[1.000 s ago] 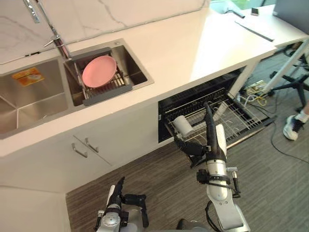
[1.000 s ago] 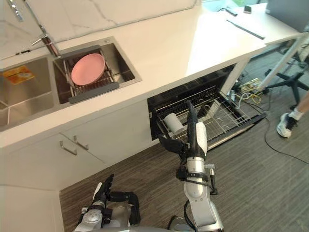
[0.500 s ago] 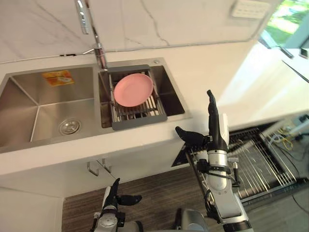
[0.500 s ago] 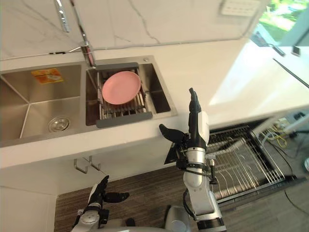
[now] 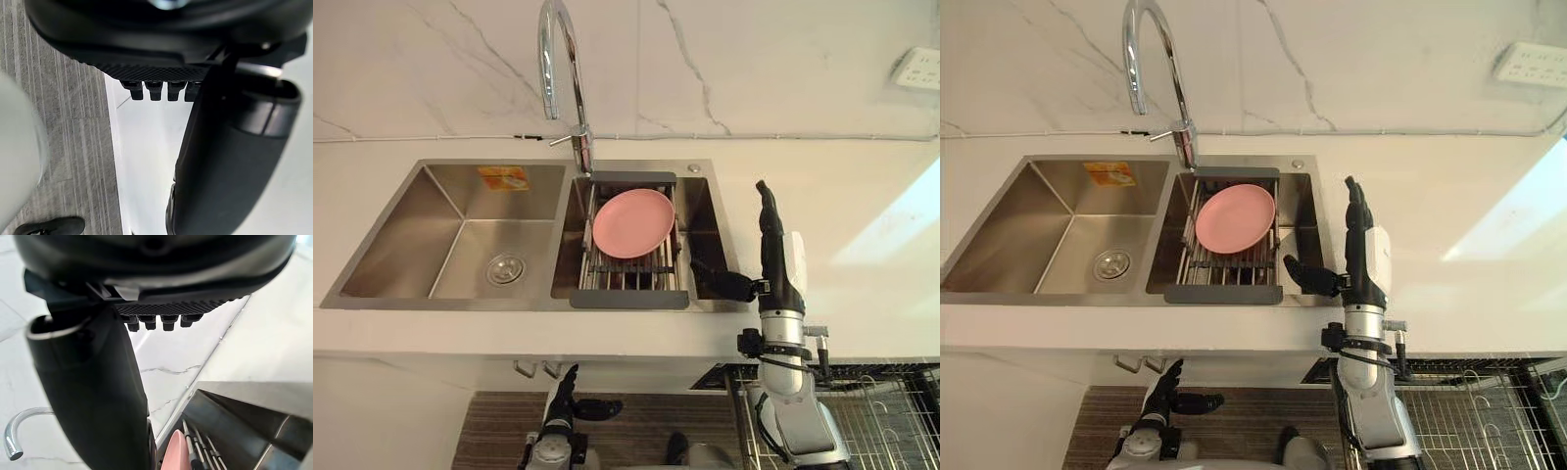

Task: Walk over to the sink, pick up the cup, carry it to the dishwasher, place the cup inside the dishwasher, then close the dishwasher door

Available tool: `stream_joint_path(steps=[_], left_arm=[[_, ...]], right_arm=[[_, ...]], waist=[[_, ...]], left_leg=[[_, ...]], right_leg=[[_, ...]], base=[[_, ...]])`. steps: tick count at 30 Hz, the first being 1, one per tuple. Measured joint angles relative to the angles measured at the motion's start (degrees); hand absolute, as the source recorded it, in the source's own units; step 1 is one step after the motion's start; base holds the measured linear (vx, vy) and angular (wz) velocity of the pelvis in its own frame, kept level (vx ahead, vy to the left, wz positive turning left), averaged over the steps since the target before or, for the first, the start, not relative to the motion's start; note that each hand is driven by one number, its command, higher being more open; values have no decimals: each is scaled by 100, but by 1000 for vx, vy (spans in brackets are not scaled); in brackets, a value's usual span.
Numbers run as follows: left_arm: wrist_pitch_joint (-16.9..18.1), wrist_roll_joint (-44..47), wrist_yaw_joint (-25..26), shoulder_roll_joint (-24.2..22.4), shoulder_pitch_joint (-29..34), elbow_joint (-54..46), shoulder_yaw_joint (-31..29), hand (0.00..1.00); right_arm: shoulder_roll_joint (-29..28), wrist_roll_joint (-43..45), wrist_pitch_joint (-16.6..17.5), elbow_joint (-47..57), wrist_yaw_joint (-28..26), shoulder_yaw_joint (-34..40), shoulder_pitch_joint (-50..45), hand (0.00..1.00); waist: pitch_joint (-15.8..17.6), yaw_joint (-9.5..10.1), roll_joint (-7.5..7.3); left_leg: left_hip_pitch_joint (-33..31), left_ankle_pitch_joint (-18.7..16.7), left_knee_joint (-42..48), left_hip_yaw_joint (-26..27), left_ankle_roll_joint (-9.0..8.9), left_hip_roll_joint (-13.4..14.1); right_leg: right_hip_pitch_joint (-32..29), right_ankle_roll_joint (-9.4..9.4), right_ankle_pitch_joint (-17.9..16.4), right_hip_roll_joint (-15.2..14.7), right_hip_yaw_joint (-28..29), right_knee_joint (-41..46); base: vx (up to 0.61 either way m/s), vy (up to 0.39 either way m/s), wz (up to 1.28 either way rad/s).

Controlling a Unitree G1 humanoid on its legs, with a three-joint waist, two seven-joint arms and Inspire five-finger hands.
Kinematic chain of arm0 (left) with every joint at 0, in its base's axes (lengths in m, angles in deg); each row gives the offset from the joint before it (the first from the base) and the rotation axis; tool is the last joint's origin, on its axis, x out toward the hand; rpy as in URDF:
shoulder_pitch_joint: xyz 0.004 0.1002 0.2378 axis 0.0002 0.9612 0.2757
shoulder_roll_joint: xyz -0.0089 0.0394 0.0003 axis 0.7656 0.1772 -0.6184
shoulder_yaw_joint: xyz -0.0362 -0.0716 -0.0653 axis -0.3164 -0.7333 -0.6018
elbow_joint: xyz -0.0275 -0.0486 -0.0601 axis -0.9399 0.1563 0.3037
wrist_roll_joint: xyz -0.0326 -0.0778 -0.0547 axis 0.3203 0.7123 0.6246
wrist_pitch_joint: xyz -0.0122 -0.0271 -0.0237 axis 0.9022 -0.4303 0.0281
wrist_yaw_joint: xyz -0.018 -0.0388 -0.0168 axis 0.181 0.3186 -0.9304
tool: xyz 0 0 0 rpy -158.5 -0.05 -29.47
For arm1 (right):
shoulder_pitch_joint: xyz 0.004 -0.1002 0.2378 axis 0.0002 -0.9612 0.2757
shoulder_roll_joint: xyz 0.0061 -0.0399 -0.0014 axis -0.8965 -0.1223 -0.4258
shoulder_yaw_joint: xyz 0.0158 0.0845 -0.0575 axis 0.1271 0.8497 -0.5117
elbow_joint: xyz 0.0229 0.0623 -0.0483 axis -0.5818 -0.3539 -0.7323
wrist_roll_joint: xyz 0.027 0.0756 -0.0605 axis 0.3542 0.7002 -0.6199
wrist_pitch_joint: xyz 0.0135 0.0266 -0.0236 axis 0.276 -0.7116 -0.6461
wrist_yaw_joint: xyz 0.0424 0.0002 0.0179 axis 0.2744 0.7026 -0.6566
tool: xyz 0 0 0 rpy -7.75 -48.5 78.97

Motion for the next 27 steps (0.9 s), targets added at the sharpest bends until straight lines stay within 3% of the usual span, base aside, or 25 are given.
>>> stream_joint_path(steps=[1, 3, 8, 13, 14, 22, 27], left_arm=[[-23, 18, -20, 12, -19, -11, -16, 100], [-15, -2, -61, 134, 5, 44, 10, 100], [-70, -60, -99, 195, 16, 56, 2, 100], [-71, -64, -100, 235, 52, 56, 1, 100], [-86, -66, -99, 281, 107, 53, -109, 100], [-93, -58, -133, 277, 124, 53, -114, 100], [-172, -48, -379, 276, 131, 50, -114, 100]], right_arm=[[-31, -1, 13, -47, -1, -7, 10, 100], [-73, -3, 76, -77, -38, -87, -1, 100], [-50, -3, 81, -149, -122, -72, 1, 100], [-34, -3, 80, -258, -245, -72, 1, 100], [77, -12, 31, -645, -321, -77, 156, 100], [55, -12, 29, -645, -371, -67, 148, 100], [-72, -9, -13, -571, -447, 300, 22, 100]], waist=[[-5, 26, -7], [-82, 7, -200], [-73, -25, -207], [-72, -92, -210], [-26, -256, -333], [-27, -272, -332], [-28, -293, -330]], left_leg=[[28, 52, -63, 10, 16, 1], [184, 251, -573, 30, 101, -219], [407, 472, -986, 30, 215, -447], [461, 486, -1090, 16, 193, -439], [568, 591, -1364, -94, 140, -359], [712, 591, -1396, 20, 140, -353], [835, 591, -1463, 29, 139, -350]], right_leg=[[25, 44, 28, 16, 56, -56], [102, 163, 210, -90, 219, -476], [265, 278, 350, -239, 253, -745], [296, 268, 373, -197, 255, -816], [501, 186, 657, -30, 259, -1337], [568, 187, 657, -28, 360, -1337], [671, 194, 652, -36, 341, -1336]], base=[[17, 135, -17], [28, 129, -4], [-3, 69, 5], [0, 0, 0], [0, 0, 0], [-2, 0, -6], [-29, 0, 0]])
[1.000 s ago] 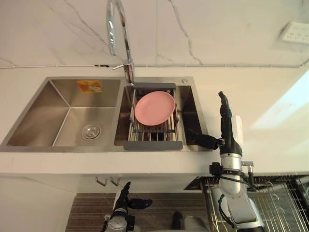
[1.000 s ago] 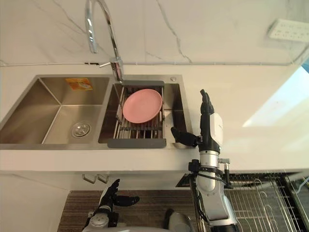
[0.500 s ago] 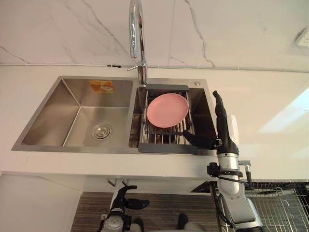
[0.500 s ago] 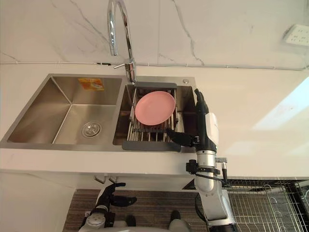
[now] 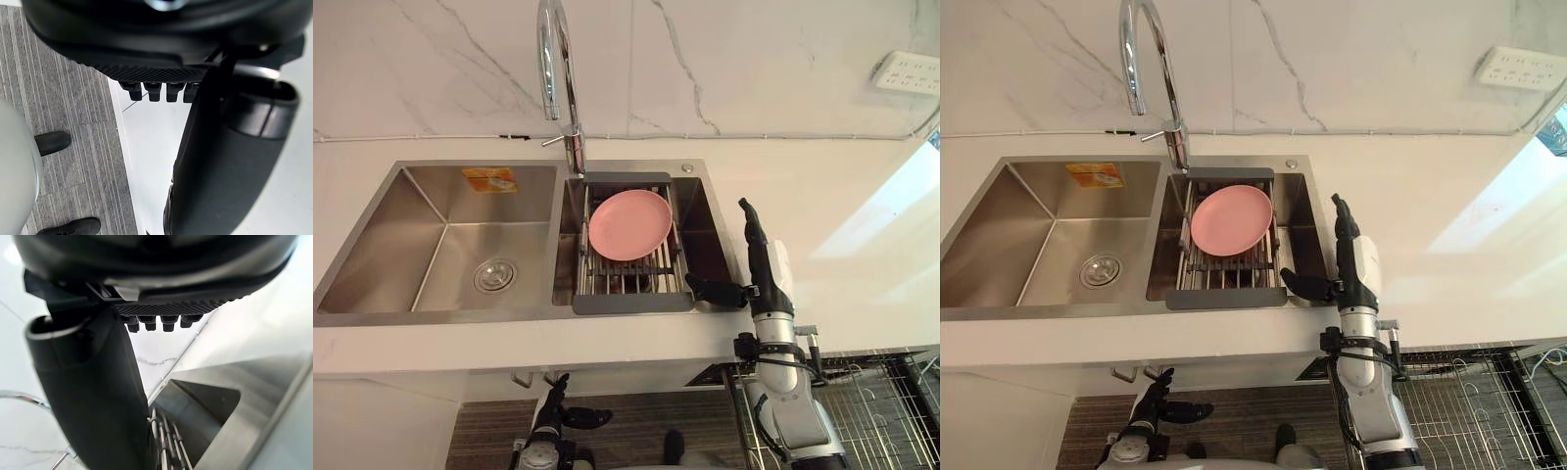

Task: Walk over to the sink, pick up the cup, carry it to the dishwasher, place the cup inside the dishwasher, then close the dishwasher door

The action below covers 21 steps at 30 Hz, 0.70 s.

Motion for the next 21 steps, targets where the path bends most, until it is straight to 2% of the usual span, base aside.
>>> stream_joint_path(steps=[6, 11, 21], left_arm=[[-58, 4, -254, 4, 24, -2, 4, 100], [-79, 10, -264, 23, 55, -20, 3, 100], [-102, 69, -386, 140, 140, -16, -11, 100]], right_arm=[[17, 36, -28, 375, -59, 262, -73, 100], [52, 175, -6, 432, -173, 256, -63, 100], [543, 179, -5, 317, -448, 198, 284, 100]], waist=[[-21, -17, 5], [-60, -1, 8], [-80, 19, 8]], left_leg=[[142, 13, -165, -49, -19, 24], [138, 39, -189, -91, -10, 2], [124, 65, -214, -138, -4, -9]], right_leg=[[127, 29, -22, -14, -127, 1], [129, 53, -40, -49, -177, 37], [127, 63, -46, -82, -259, 39]], base=[[-50, -11, 8], [-36, 2, 7], [-6, -3, 2]])
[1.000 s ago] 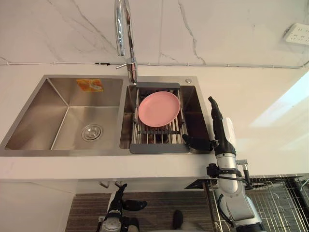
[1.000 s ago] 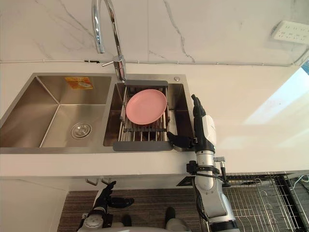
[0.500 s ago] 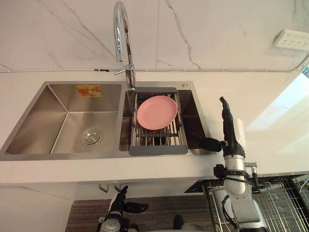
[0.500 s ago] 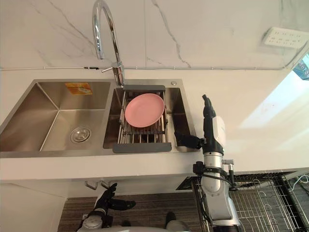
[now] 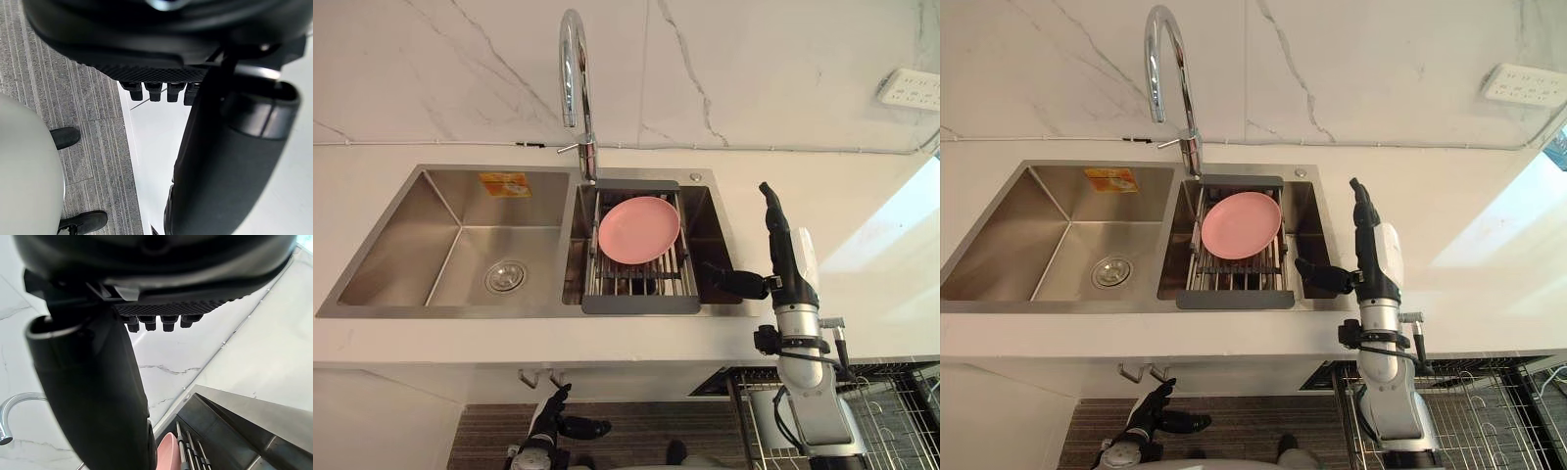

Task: Walk over to the sink, pick up the cup, carry it to the dishwasher, place the cup inside the dishwasher, then close the dishwasher door

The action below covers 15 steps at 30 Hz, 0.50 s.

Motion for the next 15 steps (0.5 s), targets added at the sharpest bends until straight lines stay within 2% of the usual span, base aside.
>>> stream_joint_path(steps=[15], left_arm=[[4, 63, -81, -7, 28, -8, -195, 100]], right_arm=[[806, -206, 12, -1376, -279, -783, 1071, 100]], waist=[[-27, 69, 6]], left_leg=[[-121, 161, -152, -283, 7, -49]], right_leg=[[-42, 20, -15, -26, -260, 6]], base=[[-33, -11, 10]])
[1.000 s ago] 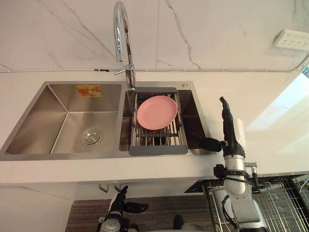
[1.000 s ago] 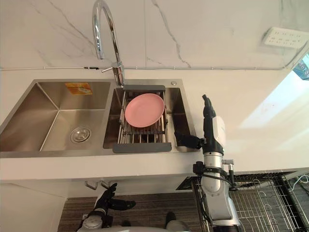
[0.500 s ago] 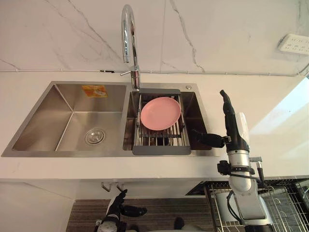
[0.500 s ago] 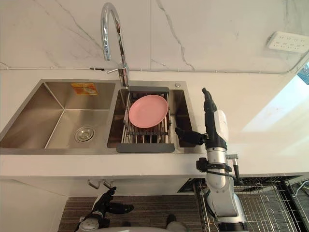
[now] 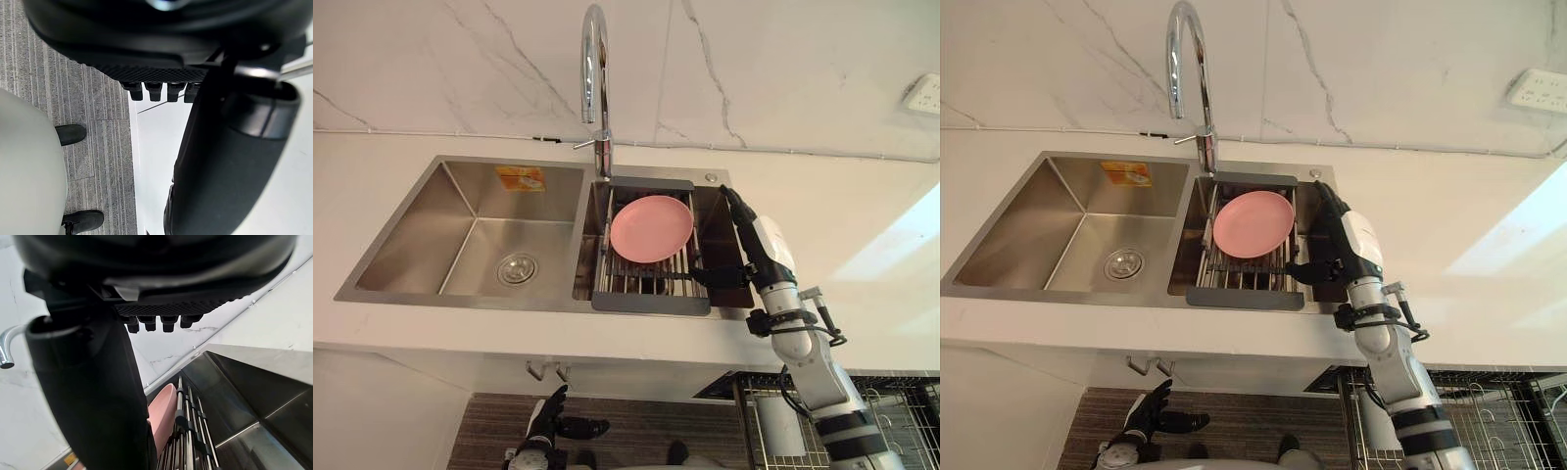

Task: Walk over to the sink, pick up the cup, carry it to the dishwasher, place the cup inside the dishwasher, then close the dishwasher door

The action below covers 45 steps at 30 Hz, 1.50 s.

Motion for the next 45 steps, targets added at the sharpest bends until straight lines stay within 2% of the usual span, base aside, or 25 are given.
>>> stream_joint_path(steps=[12, 21, 33, 45], left_arm=[[1, 100, 10, -38, 45, -145, -20, 100], [14, 203, 17, -64, 59, -275, -21, 100], [28, 204, 22, -62, 61, -420, -21, 100], [74, 274, 126, -63, 61, -433, -5, 100]], right_arm=[[125, -349, -53, -799, -8, -316, 646, 100], [256, -1000, -195, -1249, 21, -472, 1128, 100], [276, -1843, -254, -1546, 140, -652, 1539, 100], [279, -2417, -550, -1825, 417, -807, 1988, 100]], waist=[[21, 109, 33], [112, 220, 87], [315, 260, 109], [397, 262, 132]], left_leg=[[-95, 36, 15, -125, 21, -90], [-190, 73, 16, -210, 51, -118], [-231, 86, 16, -301, 63, -152], [-283, 119, 1, -306, 66, -160]], right_leg=[[-74, 50, -60, -105, -118, 150], [-167, 62, -80, -145, -185, 238], [-174, 92, -138, -195, -292, 312], [-245, 89, -163, -210, -295, 360]], base=[[-34, 2, 7], [-24, -2, 4], [-13, -3, 5], [-19, -6, 0]])
